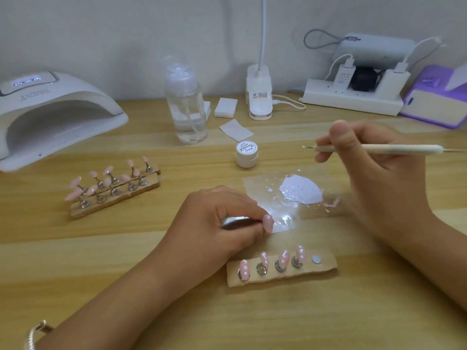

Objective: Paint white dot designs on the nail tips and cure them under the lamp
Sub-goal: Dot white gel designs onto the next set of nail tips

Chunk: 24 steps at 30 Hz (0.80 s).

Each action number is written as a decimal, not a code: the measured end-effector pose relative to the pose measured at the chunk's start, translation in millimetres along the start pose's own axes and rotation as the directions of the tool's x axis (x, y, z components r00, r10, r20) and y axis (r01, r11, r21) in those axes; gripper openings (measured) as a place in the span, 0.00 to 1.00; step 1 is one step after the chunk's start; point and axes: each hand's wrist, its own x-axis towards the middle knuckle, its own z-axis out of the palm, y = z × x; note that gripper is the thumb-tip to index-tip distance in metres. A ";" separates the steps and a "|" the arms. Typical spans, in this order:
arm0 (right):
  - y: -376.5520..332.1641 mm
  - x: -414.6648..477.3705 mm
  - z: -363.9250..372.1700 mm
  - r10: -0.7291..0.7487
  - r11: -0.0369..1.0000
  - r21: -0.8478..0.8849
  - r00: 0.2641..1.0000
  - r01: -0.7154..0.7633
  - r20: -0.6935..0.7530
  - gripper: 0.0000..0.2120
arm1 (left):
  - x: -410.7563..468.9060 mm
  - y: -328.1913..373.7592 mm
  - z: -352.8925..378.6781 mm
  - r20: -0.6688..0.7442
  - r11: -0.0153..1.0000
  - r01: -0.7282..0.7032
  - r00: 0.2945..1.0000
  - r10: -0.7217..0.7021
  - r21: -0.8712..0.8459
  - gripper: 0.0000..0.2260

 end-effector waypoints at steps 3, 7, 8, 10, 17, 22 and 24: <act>-14.8 -3.3 6.7 0.066 0.975 0.208 0.995 -0.081 0.079 0.10 | -0.1 -0.2 -0.1 0.003 0.999 0.025 1.000 -0.025 -0.022 0.03; -25.2 -13.0 18.7 0.237 0.825 0.452 0.933 -0.340 0.269 0.14 | -0.6 0.3 -1.2 0.008 0.993 0.083 0.997 -0.083 -0.080 0.03; -26.1 -16.0 21.0 0.253 0.817 0.438 0.916 -0.375 0.312 0.14 | -0.7 0.8 -1.4 0.013 0.991 0.097 0.995 -0.097 -0.087 0.04; -26.5 -21.5 23.5 0.270 0.832 0.378 0.891 -0.406 0.364 0.15 | -0.7 1.5 -1.9 0.019 0.989 0.115 0.993 -0.114 -0.093 0.06; -26.3 -27.3 27.0 0.353 0.835 0.274 0.846 -0.477 0.399 0.16 | 0.2 2.4 -2.1 0.026 0.988 0.112 0.994 -0.109 -0.111 0.05; -28.8 -30.0 28.1 0.353 0.856 0.234 0.852 -0.461 0.387 0.18 | 0.3 2.0 -2.3 0.029 0.987 0.110 0.994 -0.107 -0.121 0.07; -29.1 -30.4 28.5 0.350 0.861 0.228 0.855 -0.455 0.382 0.18 | 0.2 2.2 -2.2 0.025 0.987 0.112 0.994 -0.109 -0.118 0.07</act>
